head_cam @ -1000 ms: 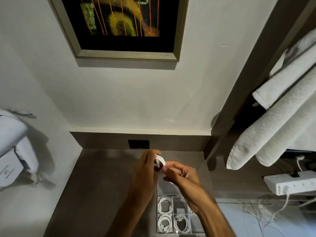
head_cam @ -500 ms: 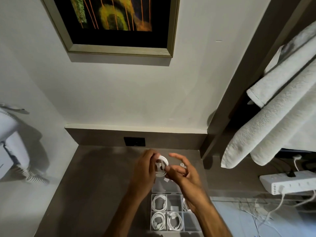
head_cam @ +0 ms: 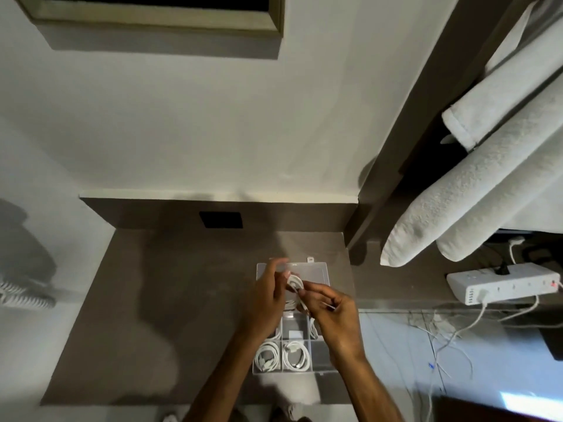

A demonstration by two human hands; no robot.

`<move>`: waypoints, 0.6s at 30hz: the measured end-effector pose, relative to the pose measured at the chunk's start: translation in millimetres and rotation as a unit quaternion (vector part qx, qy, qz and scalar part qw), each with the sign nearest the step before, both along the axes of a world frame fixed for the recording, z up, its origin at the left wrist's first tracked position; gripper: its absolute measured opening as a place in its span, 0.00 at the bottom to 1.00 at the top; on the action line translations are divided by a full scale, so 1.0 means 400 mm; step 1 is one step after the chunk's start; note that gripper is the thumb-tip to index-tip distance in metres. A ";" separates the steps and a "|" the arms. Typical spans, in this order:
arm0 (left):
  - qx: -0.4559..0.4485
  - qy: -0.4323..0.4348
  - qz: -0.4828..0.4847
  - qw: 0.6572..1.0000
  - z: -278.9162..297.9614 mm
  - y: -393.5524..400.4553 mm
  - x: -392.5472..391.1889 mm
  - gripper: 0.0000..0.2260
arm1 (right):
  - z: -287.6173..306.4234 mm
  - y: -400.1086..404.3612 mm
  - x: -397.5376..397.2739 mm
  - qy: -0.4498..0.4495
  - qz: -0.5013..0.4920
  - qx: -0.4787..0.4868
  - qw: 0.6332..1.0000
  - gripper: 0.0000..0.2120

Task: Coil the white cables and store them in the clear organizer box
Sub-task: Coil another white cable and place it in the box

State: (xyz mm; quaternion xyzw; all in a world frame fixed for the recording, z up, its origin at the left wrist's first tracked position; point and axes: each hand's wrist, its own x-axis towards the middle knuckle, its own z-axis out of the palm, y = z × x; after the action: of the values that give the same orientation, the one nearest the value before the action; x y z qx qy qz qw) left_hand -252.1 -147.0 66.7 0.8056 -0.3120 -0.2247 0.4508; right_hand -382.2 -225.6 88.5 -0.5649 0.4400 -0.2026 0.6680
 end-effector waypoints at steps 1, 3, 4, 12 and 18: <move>0.009 0.050 0.000 0.999 -0.036 -0.005 -0.006 0.16 | -0.025 -0.004 -0.008 0.013 -0.009 -0.008 1.000 0.10; 0.027 0.140 0.020 0.990 -0.109 -0.003 -0.022 0.13 | -0.090 -0.009 -0.024 0.049 -0.026 -0.027 0.998 0.08; 0.032 0.186 0.037 0.981 -0.148 0.005 -0.032 0.10 | -0.132 -0.011 -0.031 0.083 -0.035 -0.040 0.995 0.07; 0.105 0.211 0.066 0.969 -0.315 0.070 -0.105 0.11 | -0.378 0.013 -0.040 0.303 -0.015 -0.036 0.952 0.06; 0.165 0.004 0.040 0.986 -0.310 0.040 -0.131 0.13 | -0.373 0.031 -0.016 0.436 0.054 -0.178 0.881 0.07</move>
State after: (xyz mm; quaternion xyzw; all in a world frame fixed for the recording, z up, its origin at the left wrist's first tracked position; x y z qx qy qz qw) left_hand -304.6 -131.0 -57.4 0.8798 -0.2362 -0.2579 0.3221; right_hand -388.8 -213.1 -60.8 -0.7284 0.6123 0.0254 0.3066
